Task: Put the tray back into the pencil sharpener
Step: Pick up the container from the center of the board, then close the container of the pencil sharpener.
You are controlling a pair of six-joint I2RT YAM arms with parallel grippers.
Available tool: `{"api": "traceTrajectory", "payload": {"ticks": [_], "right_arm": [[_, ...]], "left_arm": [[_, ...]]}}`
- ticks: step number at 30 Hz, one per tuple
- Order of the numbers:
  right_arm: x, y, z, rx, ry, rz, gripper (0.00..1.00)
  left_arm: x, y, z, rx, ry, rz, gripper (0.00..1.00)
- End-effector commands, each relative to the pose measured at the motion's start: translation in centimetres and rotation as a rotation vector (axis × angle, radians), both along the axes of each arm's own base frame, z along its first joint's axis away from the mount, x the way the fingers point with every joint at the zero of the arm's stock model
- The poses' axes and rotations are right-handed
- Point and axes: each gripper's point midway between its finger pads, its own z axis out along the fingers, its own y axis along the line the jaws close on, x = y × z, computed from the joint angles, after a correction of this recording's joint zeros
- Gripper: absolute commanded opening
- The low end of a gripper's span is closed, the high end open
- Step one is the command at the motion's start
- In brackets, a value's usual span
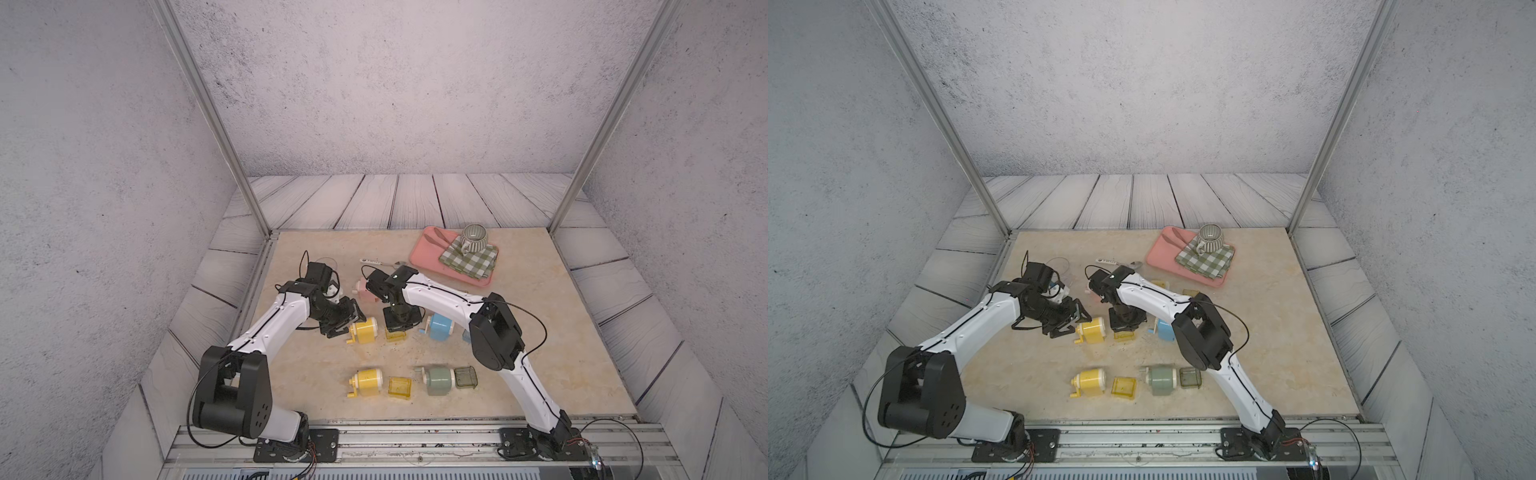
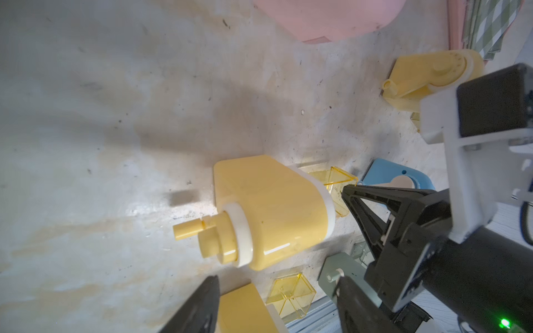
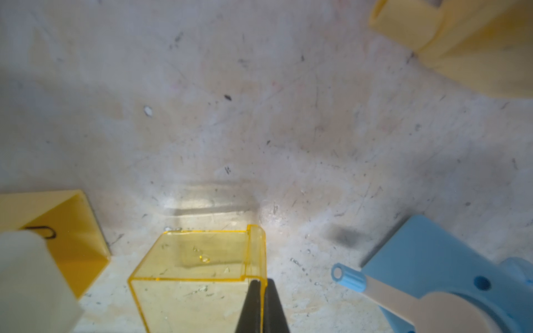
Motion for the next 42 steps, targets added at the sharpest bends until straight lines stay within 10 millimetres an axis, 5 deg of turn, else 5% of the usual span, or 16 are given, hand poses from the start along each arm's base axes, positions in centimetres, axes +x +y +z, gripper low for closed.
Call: {"api": "traceTrajectory", "payload": {"ticks": [1,18,29,42], "right_arm": [[0.0,-0.1,0.4,-0.026,0.005,0.014,0.00],[0.0,1.1,-0.1,0.006,0.033,0.011,0.00],[0.0,1.2,-0.2,0.009,0.035,0.018,0.00],[-0.1,1.5,-0.4,0.019,0.047,0.014,0.00]], "left_arm": [[0.2,-0.1,-0.4,-0.016,0.006,0.002,0.68],[-0.4,0.6,-2.4,0.021,0.057,-0.011,0.64],[-0.4,1.2,-0.2,0.062,0.015,-0.047,0.69],[0.2,1.0,-1.8,0.081,0.050,-0.109,0.70]]}}
